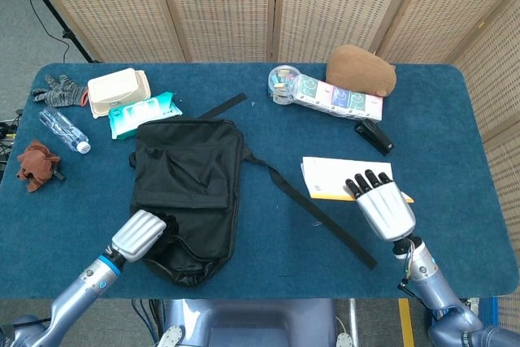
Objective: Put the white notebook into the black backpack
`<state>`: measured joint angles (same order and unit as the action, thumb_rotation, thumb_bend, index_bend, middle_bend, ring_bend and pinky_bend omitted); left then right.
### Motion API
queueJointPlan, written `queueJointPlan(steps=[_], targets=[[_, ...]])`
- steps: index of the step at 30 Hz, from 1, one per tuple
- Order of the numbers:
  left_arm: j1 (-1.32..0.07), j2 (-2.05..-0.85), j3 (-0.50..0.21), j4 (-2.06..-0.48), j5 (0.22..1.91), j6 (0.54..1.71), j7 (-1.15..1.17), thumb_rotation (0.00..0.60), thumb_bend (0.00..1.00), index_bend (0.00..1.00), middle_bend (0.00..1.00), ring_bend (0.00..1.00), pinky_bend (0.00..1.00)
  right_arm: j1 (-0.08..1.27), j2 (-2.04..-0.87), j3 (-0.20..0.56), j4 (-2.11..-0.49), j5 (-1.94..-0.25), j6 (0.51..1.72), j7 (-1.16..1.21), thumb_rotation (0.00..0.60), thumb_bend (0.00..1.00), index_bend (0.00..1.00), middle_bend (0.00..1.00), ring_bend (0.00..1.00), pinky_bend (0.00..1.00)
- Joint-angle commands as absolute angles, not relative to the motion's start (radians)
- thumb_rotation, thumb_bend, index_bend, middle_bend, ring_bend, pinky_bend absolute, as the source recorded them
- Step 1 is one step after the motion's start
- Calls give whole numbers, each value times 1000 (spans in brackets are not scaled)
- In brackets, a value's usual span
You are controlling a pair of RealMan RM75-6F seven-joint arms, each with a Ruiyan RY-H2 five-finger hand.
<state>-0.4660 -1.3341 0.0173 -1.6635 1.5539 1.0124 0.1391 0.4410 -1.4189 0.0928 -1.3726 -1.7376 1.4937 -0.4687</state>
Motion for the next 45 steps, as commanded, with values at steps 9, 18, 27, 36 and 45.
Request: queueJointPlan(steps=[9, 18, 27, 36, 45], targets=[[-471, -1405, -67, -1634, 1468, 1078, 142, 600, 784, 732, 697, 610, 721, 447, -1394, 101, -1369, -1715, 1466, -392, 600, 613, 639, 556, 472, 701], [-521, -1395, -187, -1641, 1371, 1092, 153, 600, 804, 740, 708, 615, 732, 459, -1386, 81, -1288, -1815, 1544, -277, 600, 615, 643, 565, 480, 710], [-586, -1351, -292, -1645, 1218, 1055, 200, 600, 805, 744, 712, 617, 732, 504, -1422, 38, -1150, -1936, 1630, -56, 600, 614, 642, 565, 481, 710], [-641, -1345, -340, -1643, 1085, 1020, 251, 600, 818, 746, 718, 623, 737, 564, -1472, 7, -1041, -2044, 1713, 75, 600, 614, 640, 567, 481, 710], [-771, -1438, -434, -1626, 815, 1019, 360, 600, 870, 757, 733, 634, 757, 612, -1514, 9, -1046, -2090, 1767, 126, 600, 613, 640, 567, 481, 710]])
